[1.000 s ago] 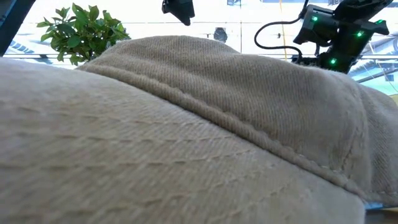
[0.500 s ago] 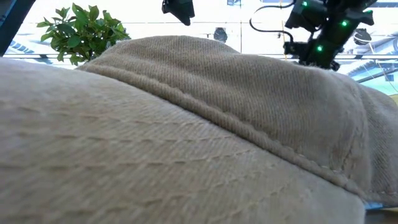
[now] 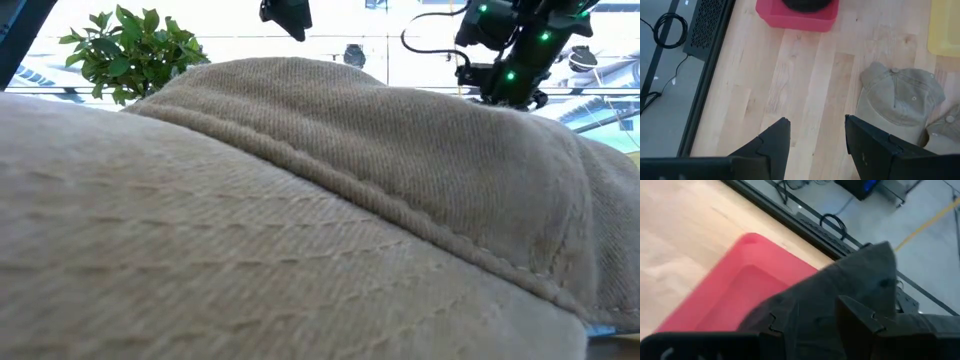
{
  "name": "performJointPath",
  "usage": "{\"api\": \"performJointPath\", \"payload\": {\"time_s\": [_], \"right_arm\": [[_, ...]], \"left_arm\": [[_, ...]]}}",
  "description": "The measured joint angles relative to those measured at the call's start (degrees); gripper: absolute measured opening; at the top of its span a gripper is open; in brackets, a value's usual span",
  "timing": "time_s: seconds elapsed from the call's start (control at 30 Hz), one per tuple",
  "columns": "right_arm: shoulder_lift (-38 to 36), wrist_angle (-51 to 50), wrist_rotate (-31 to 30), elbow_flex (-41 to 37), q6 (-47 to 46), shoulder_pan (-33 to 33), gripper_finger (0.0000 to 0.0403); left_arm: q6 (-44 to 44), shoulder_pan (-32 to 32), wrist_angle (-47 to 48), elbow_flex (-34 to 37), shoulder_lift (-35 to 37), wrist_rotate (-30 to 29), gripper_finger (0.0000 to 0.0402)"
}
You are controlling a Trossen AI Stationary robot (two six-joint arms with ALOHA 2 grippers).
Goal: Pick & Place hat
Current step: Put the top brown cap into the yellow bin
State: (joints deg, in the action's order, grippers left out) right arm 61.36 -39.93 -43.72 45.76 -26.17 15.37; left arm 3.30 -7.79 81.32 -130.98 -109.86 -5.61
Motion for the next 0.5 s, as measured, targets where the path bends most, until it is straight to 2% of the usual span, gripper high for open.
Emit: {"api": "performJointPath", "payload": {"time_s": [0.17,0.37,0.5], "right_arm": [[0.02,1.7,2.76,0.98,1.1,4.1,0.0116],[0.02,14.22,15.38,5.87,11.31,7.66,0.0116],[0.09,18.14,24.38,12.91,11.42,9.4,0.0116]], "left_arm": [[0.02,0.0,-0.09,0.0,0.0,-0.01,0.0189],[0.51,0.04,-3.13,0.0,0.0,1.22,0.0189],[0.54,0.04,-4.89,0.0,0.0,5.16,0.0189]]}}
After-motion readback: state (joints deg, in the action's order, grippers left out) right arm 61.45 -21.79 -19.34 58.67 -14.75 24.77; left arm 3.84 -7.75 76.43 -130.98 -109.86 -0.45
